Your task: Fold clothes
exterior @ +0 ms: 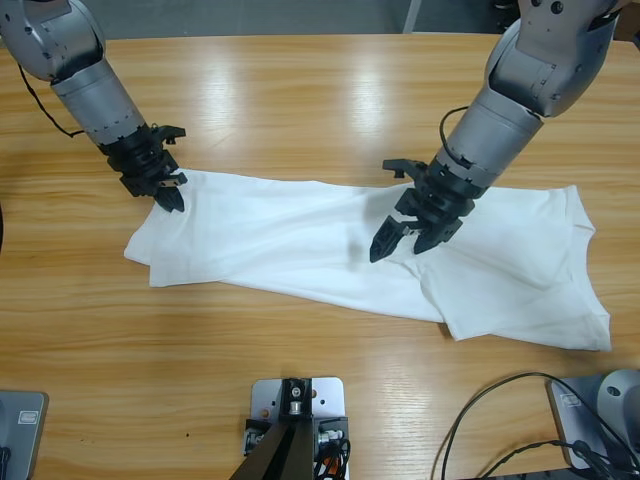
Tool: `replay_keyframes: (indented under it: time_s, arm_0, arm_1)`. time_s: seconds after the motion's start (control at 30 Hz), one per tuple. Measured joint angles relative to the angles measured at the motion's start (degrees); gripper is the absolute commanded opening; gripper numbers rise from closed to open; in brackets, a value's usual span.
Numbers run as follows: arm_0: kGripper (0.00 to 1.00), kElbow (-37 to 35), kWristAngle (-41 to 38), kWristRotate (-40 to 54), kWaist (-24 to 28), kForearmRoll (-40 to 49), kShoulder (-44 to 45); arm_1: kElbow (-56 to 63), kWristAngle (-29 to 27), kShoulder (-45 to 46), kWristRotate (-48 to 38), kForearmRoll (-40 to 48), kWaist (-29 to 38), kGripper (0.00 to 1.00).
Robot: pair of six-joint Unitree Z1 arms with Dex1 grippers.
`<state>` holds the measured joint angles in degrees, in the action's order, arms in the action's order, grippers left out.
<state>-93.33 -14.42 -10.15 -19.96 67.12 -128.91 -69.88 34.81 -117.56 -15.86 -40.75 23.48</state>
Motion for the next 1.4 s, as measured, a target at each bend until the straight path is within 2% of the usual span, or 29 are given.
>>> replay_keyframes:
  time_s: [0.47,0.67,1.03,1.4]
  arm_0:
    - [0.0,-1.33,0.0,1.12,0.91,0.0,3.01]
    - [0.0,-6.7,0.0,1.12,0.96,1.15,3.5]
    - [0.0,-21.75,0.01,2.0,1.36,9.65,1.06]
    - [0.0,-22.95,0.16,2.59,3.71,11.09,-2.11]
  arm_1:
    - [0.0,0.0,0.0,0.14,0.0,-0.59,0.982]
    - [0.0,0.0,0.0,0.22,0.0,-1.24,0.982]
    - [0.03,0.0,0.0,1.91,-0.42,-2.79,0.982]
    - [0.46,-0.51,0.0,4.53,-1.52,-7.28,0.982]
